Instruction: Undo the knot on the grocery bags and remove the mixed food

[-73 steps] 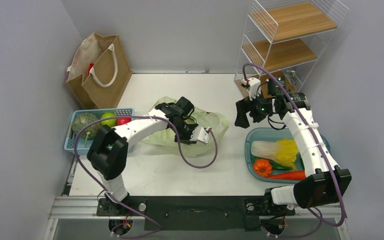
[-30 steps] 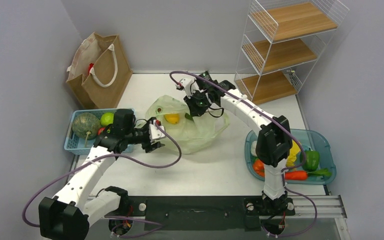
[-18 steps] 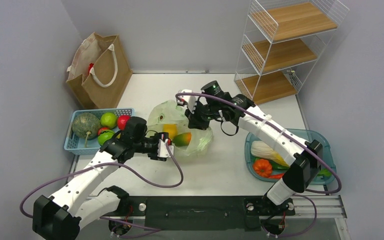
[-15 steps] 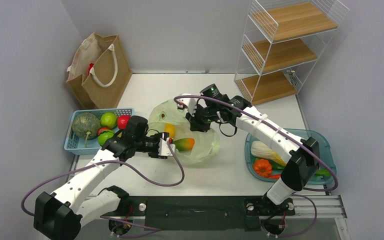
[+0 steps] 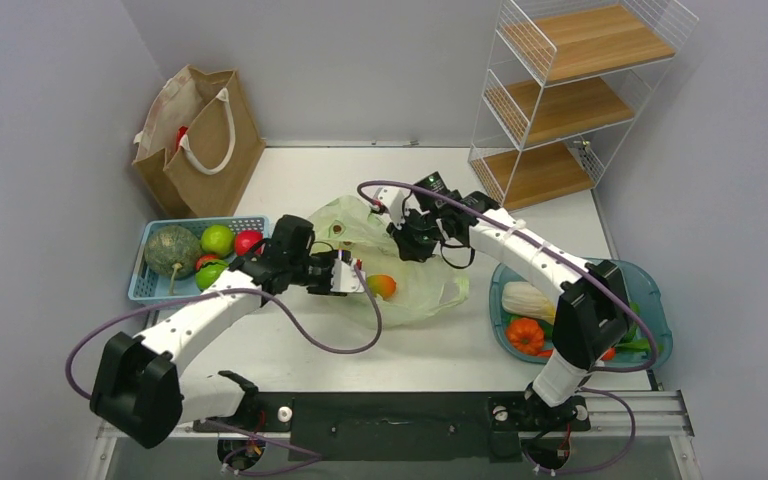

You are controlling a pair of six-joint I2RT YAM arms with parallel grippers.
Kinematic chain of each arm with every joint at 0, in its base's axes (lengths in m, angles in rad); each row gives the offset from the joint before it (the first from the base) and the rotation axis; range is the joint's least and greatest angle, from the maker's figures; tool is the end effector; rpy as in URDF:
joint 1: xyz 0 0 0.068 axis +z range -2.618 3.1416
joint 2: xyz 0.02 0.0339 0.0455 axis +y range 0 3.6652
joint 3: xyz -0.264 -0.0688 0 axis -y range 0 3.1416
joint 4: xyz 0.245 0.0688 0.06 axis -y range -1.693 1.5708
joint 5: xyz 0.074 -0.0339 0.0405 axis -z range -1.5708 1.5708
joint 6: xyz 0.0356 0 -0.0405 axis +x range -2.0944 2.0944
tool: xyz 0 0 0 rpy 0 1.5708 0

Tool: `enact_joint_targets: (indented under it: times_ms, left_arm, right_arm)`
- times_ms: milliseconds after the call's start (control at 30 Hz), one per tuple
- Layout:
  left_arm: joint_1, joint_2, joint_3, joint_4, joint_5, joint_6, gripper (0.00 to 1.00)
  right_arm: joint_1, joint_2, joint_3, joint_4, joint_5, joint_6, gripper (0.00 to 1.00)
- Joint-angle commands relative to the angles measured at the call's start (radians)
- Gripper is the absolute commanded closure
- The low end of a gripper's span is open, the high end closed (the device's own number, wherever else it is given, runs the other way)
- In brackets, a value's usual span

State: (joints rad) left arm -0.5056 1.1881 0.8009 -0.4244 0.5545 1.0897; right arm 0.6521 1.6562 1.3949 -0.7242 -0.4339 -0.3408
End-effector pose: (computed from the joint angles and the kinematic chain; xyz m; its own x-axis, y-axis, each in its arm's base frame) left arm 0.2033 -0.1339 0.2458 0.3524 0.6663 -0.6571 0.8999 -0.0485 0.4335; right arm 0.2718 0.2264 0.2826 -0.3787 -0.6707 -0.6378 -0.9144 0.3778 0.1456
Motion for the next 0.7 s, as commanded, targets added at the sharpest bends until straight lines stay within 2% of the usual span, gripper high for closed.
enact_joint_targets:
  times_ms: [0, 133, 300, 367, 467, 500, 667]
  left_arm:
    - [-0.007, 0.111, 0.141, 0.045, -0.089, 0.020, 0.61]
    - [-0.020, 0.188, 0.186, 0.057, -0.117, -0.044, 0.60]
    - [-0.009, 0.251, 0.161, 0.064, -0.153, -0.063, 0.64]
    - [0.003, 0.246, 0.142, 0.062, -0.123, -0.044, 0.60]
    - [-0.003, 0.241, 0.144, -0.003, -0.001, 0.006, 0.44]
    - [-0.013, 0.245, 0.149, -0.008, 0.019, 0.005, 0.42]
    - [-0.115, 0.289, 0.167, 0.065, 0.014, -0.125, 0.33]
  right_arm:
    - [-0.002, 0.046, 0.070, 0.053, -0.017, 0.068, 1.00]
    - [-0.002, 0.075, 0.088, 0.079, -0.054, 0.136, 1.00]
    - [-0.004, 0.096, 0.081, 0.101, -0.091, 0.198, 1.00]
    - [-0.008, 0.105, 0.076, 0.103, -0.104, 0.208, 1.00]
    - [-0.011, 0.110, 0.064, 0.103, -0.116, 0.210, 1.00]
    - [-0.013, 0.111, 0.056, 0.102, -0.116, 0.209, 1.00]
    - [-0.024, 0.100, 0.011, 0.100, -0.110, 0.206, 1.00]
